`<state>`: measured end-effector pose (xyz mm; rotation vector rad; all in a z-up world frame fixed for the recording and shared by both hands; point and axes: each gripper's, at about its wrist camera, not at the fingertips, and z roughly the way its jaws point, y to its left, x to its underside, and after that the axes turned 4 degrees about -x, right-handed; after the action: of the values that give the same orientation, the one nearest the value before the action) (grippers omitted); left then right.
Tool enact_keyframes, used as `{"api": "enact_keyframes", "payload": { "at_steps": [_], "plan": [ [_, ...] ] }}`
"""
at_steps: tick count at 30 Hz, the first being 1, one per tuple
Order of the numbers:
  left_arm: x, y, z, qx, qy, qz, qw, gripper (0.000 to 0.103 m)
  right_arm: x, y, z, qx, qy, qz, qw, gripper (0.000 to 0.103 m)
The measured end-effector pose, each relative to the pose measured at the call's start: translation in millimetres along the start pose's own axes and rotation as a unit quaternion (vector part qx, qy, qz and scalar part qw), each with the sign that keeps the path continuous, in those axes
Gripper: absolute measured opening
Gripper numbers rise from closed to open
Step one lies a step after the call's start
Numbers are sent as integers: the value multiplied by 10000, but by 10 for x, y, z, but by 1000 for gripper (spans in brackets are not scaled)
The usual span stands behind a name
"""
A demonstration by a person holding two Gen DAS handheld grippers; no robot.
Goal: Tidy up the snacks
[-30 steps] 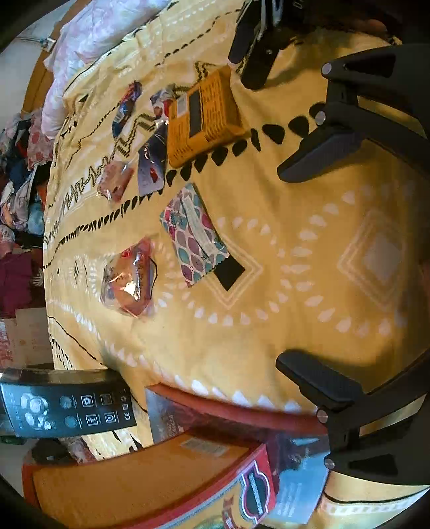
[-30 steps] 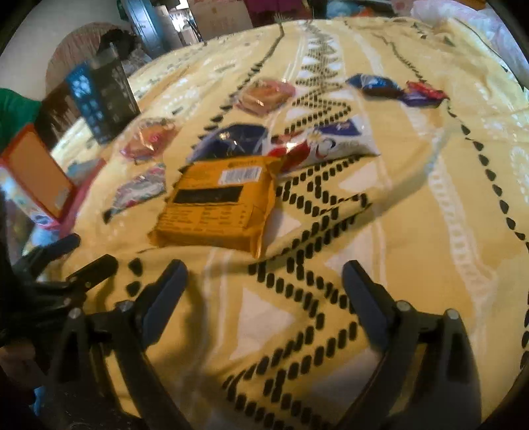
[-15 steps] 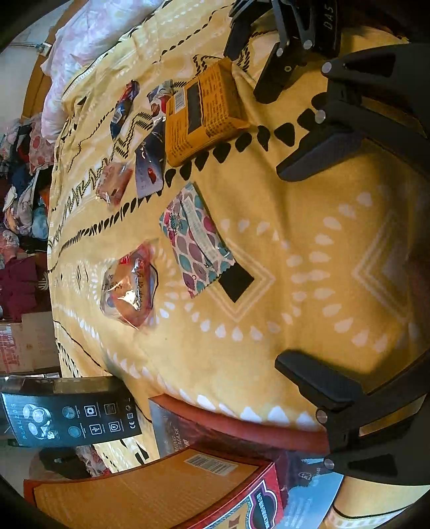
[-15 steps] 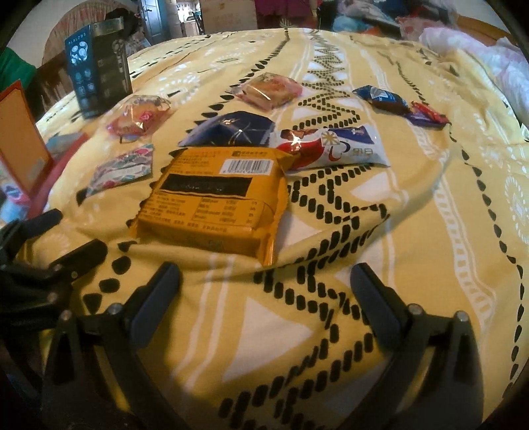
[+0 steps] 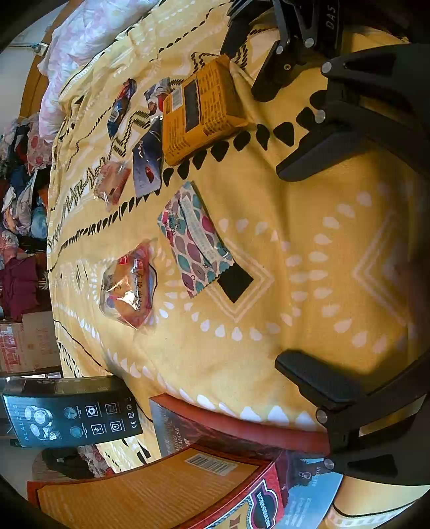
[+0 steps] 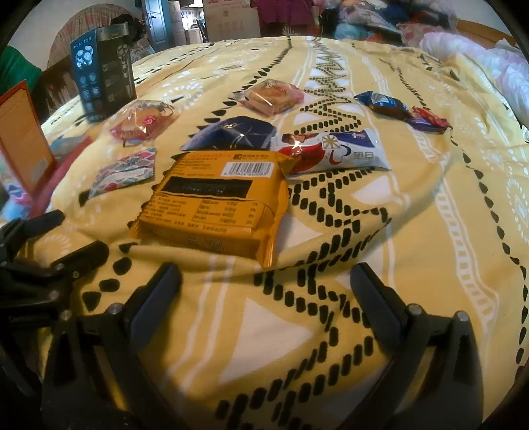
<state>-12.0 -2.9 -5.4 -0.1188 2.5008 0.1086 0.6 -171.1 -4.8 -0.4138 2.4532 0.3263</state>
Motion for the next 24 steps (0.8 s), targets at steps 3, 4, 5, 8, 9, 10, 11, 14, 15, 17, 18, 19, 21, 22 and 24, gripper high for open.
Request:
{"api": "enact_keyframes", "payload": {
  "at_steps": [3, 4, 5, 8, 9, 10, 11, 14, 15, 17, 18, 19, 21, 22, 24],
  "plan": [
    [-4, 0, 3, -12, 4, 5, 10000, 103, -1, 3, -2, -8, 1, 4, 10000, 103],
    [-2, -4, 3, -16, 4, 9, 10000, 103, 0, 2, 2, -23, 1, 14, 10000, 103],
    [-2, -3, 6, -19, 6, 11, 10000, 103, -3, 7, 7, -22, 3, 12, 10000, 103],
    [-9, 1, 11, -27, 8, 15, 10000, 103, -2, 1, 6, -23, 0, 13, 10000, 103],
    [-8, 0, 9, -24, 7, 12, 10000, 103, -2, 0, 7, -26, 0, 15, 10000, 103],
    [-6, -3, 7, -23, 8, 12, 10000, 103, -1, 2, 5, -25, 0, 15, 10000, 103],
    [-7, -3, 7, -25, 8, 13, 10000, 103, -2, 1, 6, -25, 0, 15, 10000, 103],
    [-9, 2, 9, -23, 7, 11, 10000, 103, -1, 2, 6, -22, 1, 13, 10000, 103],
    [-6, -3, 6, -24, 7, 13, 10000, 103, -1, 1, 6, -21, 1, 12, 10000, 103],
    [-9, 1, 9, -21, 7, 11, 10000, 103, -1, 3, 5, -21, 0, 12, 10000, 103],
    [-6, -4, 5, -25, 8, 13, 10000, 103, -1, 2, 6, -20, 1, 12, 10000, 103],
    [-5, -5, 5, -28, 7, 14, 10000, 103, -1, 2, 5, -20, 2, 12, 10000, 103],
    [-5, -4, 5, -26, 7, 13, 10000, 103, 0, 2, 5, -22, 1, 13, 10000, 103],
    [-8, -2, 7, -28, 7, 14, 10000, 103, 0, 2, 5, -22, 1, 13, 10000, 103],
    [-5, -4, 5, -30, 7, 15, 10000, 103, 0, 1, 5, -25, 0, 15, 10000, 103]
  ]
}}
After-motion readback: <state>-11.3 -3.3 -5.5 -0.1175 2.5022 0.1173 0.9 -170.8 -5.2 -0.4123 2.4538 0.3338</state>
